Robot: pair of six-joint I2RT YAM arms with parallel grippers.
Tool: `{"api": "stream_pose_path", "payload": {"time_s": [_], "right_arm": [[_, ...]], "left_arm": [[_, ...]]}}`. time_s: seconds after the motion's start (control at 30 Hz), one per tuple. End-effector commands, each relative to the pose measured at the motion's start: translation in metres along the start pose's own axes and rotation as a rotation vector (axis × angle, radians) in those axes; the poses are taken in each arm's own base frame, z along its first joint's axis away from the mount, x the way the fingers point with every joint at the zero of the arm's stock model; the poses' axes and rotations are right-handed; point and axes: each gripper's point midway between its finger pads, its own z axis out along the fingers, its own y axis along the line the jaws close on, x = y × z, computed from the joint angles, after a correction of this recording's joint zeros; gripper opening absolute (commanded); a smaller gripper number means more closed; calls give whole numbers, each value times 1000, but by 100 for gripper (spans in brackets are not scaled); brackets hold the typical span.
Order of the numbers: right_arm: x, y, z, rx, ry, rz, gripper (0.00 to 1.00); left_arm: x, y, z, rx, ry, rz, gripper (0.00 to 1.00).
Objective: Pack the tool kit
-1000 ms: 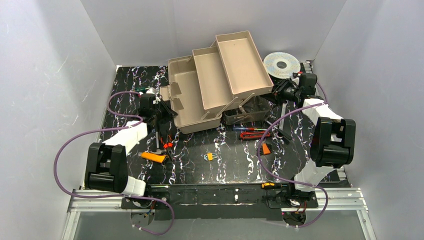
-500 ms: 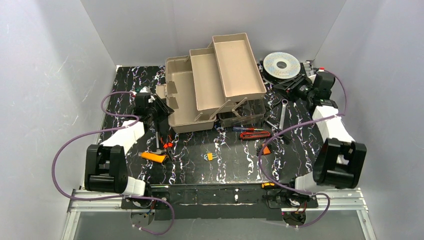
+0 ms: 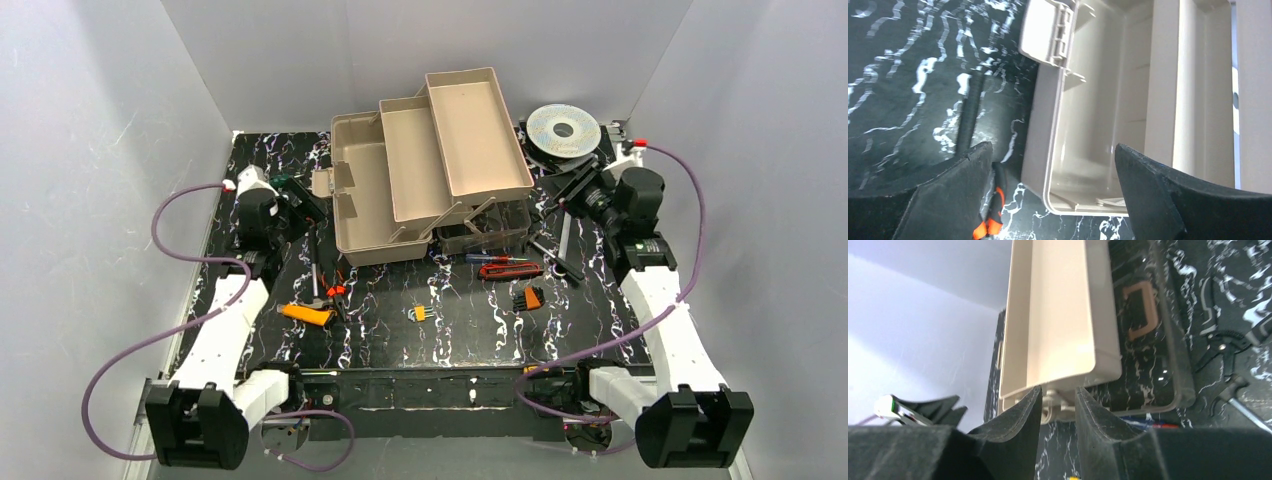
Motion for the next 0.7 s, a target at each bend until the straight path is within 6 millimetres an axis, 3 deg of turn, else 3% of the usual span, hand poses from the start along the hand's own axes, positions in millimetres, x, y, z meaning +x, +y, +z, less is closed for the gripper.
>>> {"api": "stream_pose_path", "payload": {"time_s": [0.0, 0.13, 0.27, 0.4, 0.67], "right_arm": [[23, 10, -11, -17, 27, -115, 39], [34, 43, -38, -63, 32, -249, 41], [51, 62, -61, -146, 50, -288, 44], [59, 64, -74, -173, 64, -303, 44], [59, 70, -92, -198, 52, -352, 45]], "left_arm": [[-8, 45, -27, -247, -20, 77, 94], [14, 69, -26, -362, 126, 125, 92], [40, 75, -5, -342, 238, 162, 85], [49, 83, 14, -368, 302, 206, 78], [73, 118, 44, -486, 364, 240, 66]]}}
